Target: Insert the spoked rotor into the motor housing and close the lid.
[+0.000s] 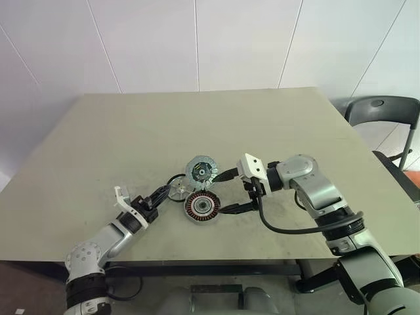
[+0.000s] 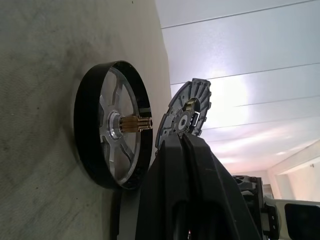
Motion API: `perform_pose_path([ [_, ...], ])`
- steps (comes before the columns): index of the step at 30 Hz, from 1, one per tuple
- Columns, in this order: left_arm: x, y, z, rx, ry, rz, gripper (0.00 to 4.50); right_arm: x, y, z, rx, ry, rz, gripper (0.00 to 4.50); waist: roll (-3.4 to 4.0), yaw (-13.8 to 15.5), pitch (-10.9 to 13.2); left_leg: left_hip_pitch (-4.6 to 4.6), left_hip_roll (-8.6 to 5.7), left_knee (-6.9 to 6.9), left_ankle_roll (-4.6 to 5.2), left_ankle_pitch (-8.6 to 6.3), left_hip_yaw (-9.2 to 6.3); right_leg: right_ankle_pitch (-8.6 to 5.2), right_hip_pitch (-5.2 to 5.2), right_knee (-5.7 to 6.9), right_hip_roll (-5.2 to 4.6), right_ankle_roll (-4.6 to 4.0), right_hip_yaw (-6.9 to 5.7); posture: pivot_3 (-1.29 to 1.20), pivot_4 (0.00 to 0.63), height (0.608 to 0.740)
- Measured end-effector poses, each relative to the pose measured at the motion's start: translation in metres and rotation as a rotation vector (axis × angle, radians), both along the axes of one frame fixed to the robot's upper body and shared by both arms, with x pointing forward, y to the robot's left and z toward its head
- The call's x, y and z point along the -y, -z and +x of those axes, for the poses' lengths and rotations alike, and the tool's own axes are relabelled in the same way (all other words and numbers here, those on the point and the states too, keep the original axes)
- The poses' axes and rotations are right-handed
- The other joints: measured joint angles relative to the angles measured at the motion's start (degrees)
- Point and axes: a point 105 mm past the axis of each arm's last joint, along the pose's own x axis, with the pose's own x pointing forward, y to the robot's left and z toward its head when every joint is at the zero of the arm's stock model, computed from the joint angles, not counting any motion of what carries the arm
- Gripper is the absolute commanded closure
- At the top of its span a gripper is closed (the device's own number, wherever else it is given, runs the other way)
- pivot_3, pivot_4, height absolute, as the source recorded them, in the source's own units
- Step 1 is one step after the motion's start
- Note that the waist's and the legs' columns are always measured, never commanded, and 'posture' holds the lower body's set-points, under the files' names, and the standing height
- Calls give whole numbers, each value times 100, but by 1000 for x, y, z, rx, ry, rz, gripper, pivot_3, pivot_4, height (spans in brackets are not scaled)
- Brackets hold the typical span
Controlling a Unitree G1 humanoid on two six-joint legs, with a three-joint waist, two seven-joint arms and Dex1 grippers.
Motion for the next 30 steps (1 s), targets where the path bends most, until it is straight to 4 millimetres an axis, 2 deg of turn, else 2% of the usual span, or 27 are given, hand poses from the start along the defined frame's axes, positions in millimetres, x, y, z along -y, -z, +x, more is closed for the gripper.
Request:
perform_pose_path([
  [6, -3, 0, -12, 4, -14, 38, 4444, 2, 1, 1, 13, 1, -13, 0, -2, -64, 1, -5, 1, -12, 1, -2, 1, 12, -7, -10, 0, 2, 3, 0, 0, 740],
  [11, -10, -1, -14, -10, -71, 38, 4444, 3, 3, 2, 9, 3, -15, 0, -4, -130, 3, -4, 1, -8, 1, -2, 2, 0, -4, -10, 0, 0, 3, 0, 0, 740],
  [12, -13, -3, -13, -14, -93, 35, 4052, 3, 3, 2, 8, 4, -15, 0, -7, -142, 4, -4, 2, -8, 1, -2, 1, 0, -5, -10, 0, 0, 3, 0, 0, 740],
  [15, -20, -6, -12, -29, -131, 36, 3263, 3, 3, 2, 8, 4, -15, 0, -8, -139, 5, -5, 3, -9, 1, -2, 1, 1, -6, -10, 0, 1, 3, 0, 0, 740],
  [21, -31, -8, -16, -98, -149, 163, 1343, 2, 3, 2, 11, 6, -15, 0, -12, -120, 7, -9, 2, -7, 1, -2, -1, 7, -7, -10, 0, -1, 3, 0, 0, 740],
  [25, -28, -20, -15, -107, -149, 130, 38, 1, 3, 2, 11, 5, -13, 0, -17, -109, 8, -9, 1, -4, 1, -2, -2, 3, -5, -10, 0, -4, 3, 0, 0, 740],
  [27, -23, -31, -13, -88, -137, 89, 12, 1, 3, 2, 12, 5, -14, 0, -16, -111, 8, -9, 1, -4, 1, -2, -2, 4, -5, -10, 0, -6, 3, 0, 0, 740],
  [30, -15, -30, -9, -137, -82, 167, 12, 1, 3, 2, 16, 1, -13, 0, -16, -110, 7, -7, 1, -5, 1, -2, -2, 7, -5, -7, 1, -2, 3, 0, 0, 740],
])
